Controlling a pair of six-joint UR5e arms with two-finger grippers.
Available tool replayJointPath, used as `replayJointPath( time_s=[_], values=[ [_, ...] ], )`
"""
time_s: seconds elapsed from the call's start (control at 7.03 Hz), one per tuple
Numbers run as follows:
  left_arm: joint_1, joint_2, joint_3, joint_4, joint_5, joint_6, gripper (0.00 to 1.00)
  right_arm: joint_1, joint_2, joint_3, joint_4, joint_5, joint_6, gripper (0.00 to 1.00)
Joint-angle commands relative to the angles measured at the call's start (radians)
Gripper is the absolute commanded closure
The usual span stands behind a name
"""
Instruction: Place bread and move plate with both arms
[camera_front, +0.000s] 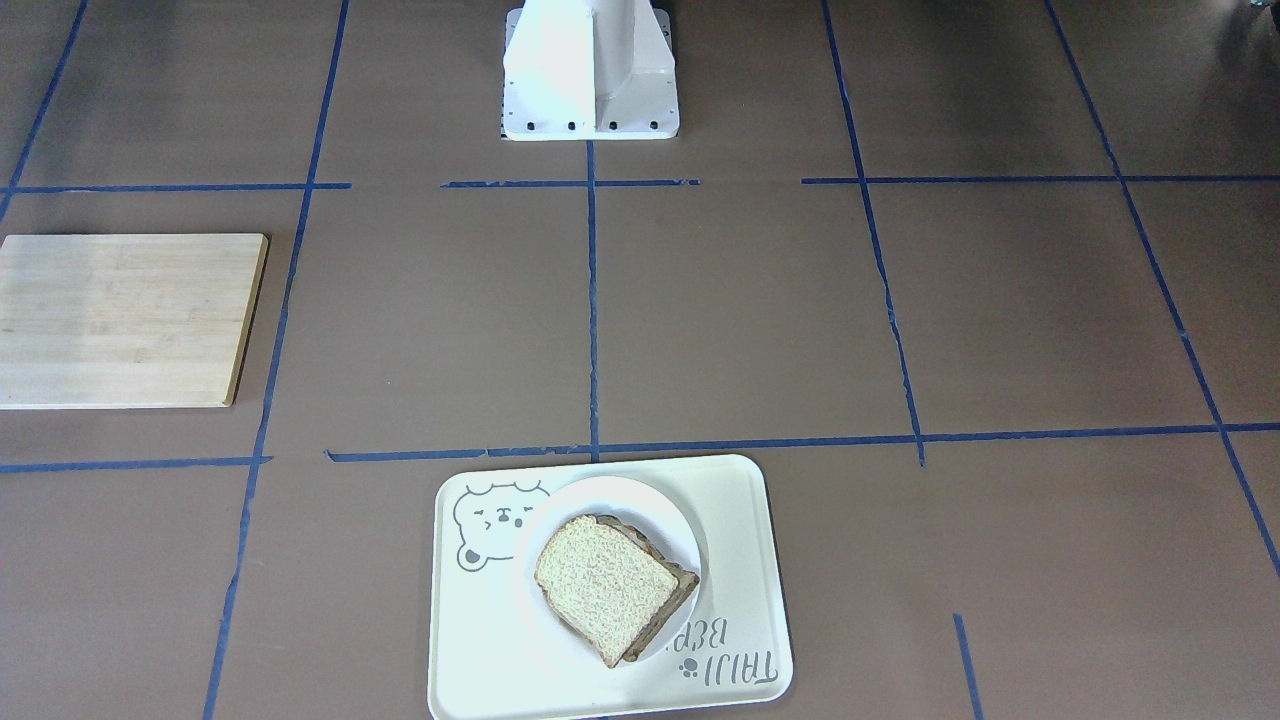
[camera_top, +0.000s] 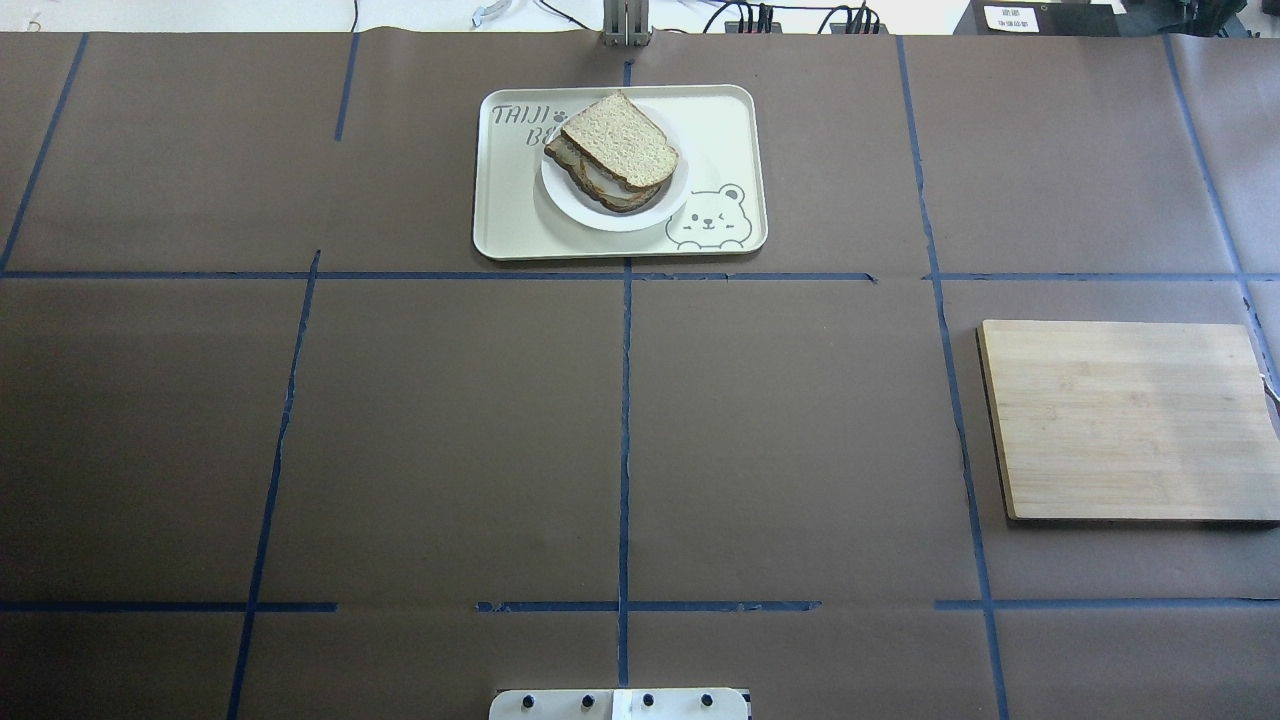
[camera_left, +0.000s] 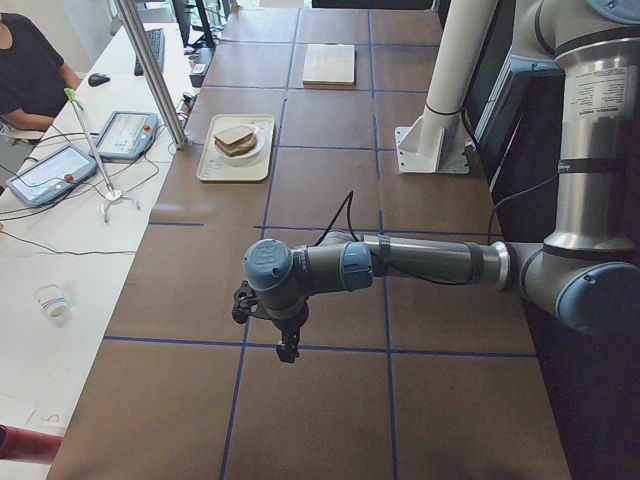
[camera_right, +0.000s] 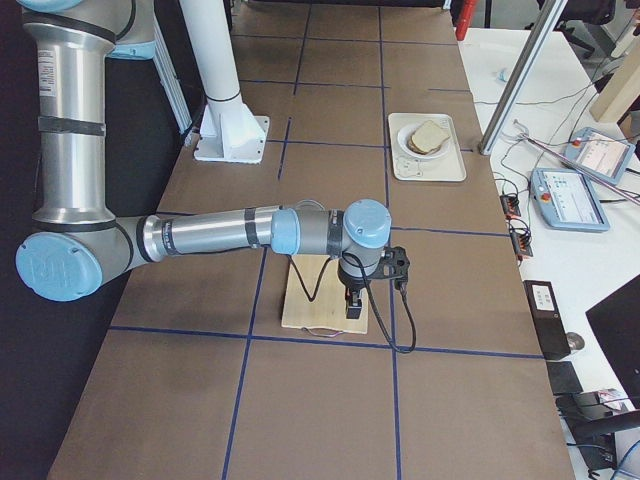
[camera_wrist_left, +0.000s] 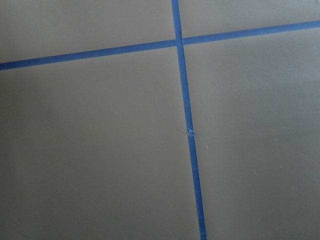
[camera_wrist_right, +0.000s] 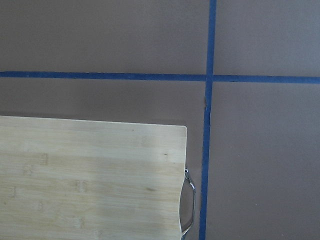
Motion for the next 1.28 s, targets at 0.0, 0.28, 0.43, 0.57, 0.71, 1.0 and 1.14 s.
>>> replayJointPath(
  time_s=[0.0, 0.28, 0.43, 0.57, 0.71, 1.0, 1.14],
  values=[
    [0.0, 0.0, 0.0, -0.001, -0.001, 0.0, 0.0, 0.017, -0.031, -0.002, 0.002, -0.011, -0.002, 0.0],
    [0.002, -0.001, 0.001, -0.001, -0.001, 0.0, 0.0, 0.049, -0.087, -0.003, 0.004, -0.009, -0.062, 0.0],
    [0.002, -0.003, 0.001, 0.001, -0.001, -0.001, 0.0, 0.059, -0.089, -0.006, 0.008, -0.012, -0.059, 0.0],
    [0.002, -0.004, 0.001, 0.001, -0.003, -0.002, 0.0, 0.063, -0.091, -0.012, 0.047, -0.014, -0.059, 0.0],
    [0.002, -0.004, 0.001, 0.001, -0.003, -0.002, 0.0, 0.066, -0.091, -0.038, 0.083, -0.012, -0.059, 0.0],
    [0.002, -0.009, 0.001, 0.001, -0.004, -0.002, 0.0, 0.077, -0.089, -0.08, 0.151, -0.012, -0.052, 0.0],
    [0.002, -0.01, 0.001, 0.001, -0.004, -0.002, 0.0, 0.08, -0.084, -0.078, 0.151, -0.008, -0.05, 0.0]
  ],
)
